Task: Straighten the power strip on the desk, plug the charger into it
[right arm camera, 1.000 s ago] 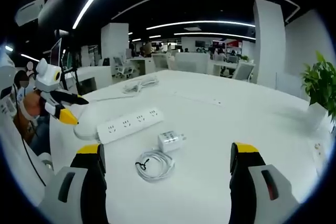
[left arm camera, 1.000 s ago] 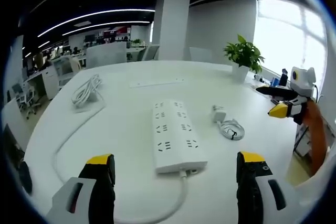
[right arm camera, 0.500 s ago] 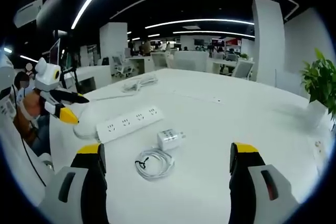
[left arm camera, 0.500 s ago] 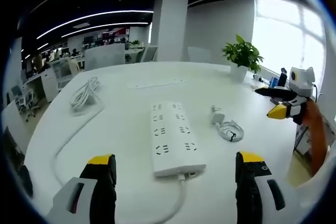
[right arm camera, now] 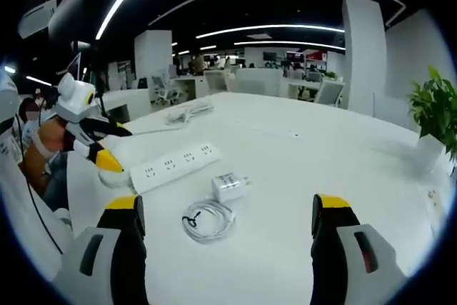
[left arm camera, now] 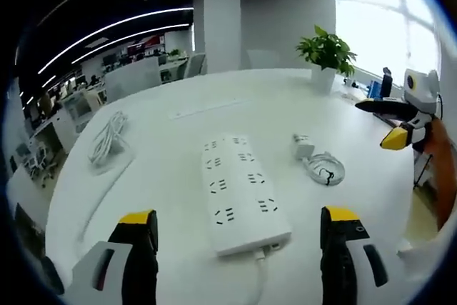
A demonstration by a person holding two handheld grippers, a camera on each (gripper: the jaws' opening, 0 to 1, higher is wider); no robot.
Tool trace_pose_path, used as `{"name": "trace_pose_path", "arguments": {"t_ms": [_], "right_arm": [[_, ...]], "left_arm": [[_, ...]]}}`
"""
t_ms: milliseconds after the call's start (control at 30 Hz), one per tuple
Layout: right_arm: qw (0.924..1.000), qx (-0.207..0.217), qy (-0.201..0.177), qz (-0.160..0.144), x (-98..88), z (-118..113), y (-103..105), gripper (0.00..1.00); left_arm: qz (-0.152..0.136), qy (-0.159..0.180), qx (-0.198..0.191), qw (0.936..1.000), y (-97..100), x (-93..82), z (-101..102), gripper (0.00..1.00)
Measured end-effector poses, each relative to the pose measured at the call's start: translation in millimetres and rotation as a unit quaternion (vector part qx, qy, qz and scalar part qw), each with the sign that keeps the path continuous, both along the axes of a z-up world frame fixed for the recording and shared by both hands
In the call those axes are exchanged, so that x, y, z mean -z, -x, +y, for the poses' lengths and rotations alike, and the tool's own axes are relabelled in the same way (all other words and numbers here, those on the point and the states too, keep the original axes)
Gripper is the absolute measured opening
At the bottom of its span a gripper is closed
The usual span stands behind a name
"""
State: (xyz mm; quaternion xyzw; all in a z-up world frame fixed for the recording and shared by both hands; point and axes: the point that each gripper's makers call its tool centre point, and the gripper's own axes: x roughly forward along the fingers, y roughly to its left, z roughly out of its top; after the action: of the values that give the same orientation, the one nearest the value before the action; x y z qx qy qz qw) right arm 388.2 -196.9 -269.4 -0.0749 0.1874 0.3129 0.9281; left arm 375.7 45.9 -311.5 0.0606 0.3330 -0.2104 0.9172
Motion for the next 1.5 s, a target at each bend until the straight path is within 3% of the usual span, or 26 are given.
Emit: {"name": "trace_pose_path", "arguments": {"t_ms": [133, 367, 467, 533, 767, 933, 1033, 1167, 1233, 1367, 1433, 1500], "right_arm": [[0.9996, 0.006, 0.027, 0.001, 7.3, -6, -2, 0.96], [0.9999, 0.007, 0.007, 0.002, 3.4, -3, -2, 0.95], [1.0000, 0.006, 0.004, -0.001, 2.5, -2, -3, 0.95], [1.0000, 0.007, 0.000, 0.002, 5.0, -3, -6, 0.95], [0.9999, 0.011, -0.011, 0.005, 8.3, -13, -8, 0.94], [0.9997, 0.009, -0.020, 0.005, 11.1, -16, -10, 0.94], [0.9997, 0.008, -0.023, 0.005, 11.7, -18, -10, 0.94], [0.9996, -0.010, -0.027, -0.005, 7.8, -18, -11, 0.91], [0.9985, -0.043, -0.026, -0.021, -0.2, -11, -15, 0.90], [0.9853, -0.135, 0.014, -0.104, -25.4, 13, -27, 0.84], [0.9730, -0.195, 0.069, -0.103, -20.9, 25, -29, 0.73], [0.9575, -0.241, 0.111, -0.114, -19.9, 42, -34, 0.76]], "left_arm": [[0.016, 0.022, 0.019, 0.9994, -2.3, 4.4, -6, 0.85], [0.013, -0.002, 0.033, 0.9994, -16.2, 5.4, -11, 0.95], [0.021, -0.017, 0.030, 0.9992, -28.1, 17.7, -15, 0.93], [0.049, -0.050, 0.037, 0.9969, -28.2, 30.1, -14, 0.89], [0.054, -0.021, 0.027, 0.9979, -34.7, 32.4, -31, 0.91], [0.088, -0.033, 0.032, 0.9951, -30.8, 52.2, -39, 0.83], [0.094, -0.058, 0.019, 0.9937, -30.9, 59.3, -32, 0.79], [0.104, -0.059, 0.008, 0.9927, -31.5, 58.4, -26, 0.75], [0.105, -0.061, 0.008, 0.9926, -30.9, 58.9, -27, 0.75], [0.109, -0.067, 0.006, 0.9918, -37.9, 60.7, -21, 0.75], [0.112, -0.068, 0.006, 0.9913, -41.4, 61.0, -18, 0.75], [0.113, -0.070, 0.006, 0.9911, -38.6, 61.0, -21, 0.75]]}}
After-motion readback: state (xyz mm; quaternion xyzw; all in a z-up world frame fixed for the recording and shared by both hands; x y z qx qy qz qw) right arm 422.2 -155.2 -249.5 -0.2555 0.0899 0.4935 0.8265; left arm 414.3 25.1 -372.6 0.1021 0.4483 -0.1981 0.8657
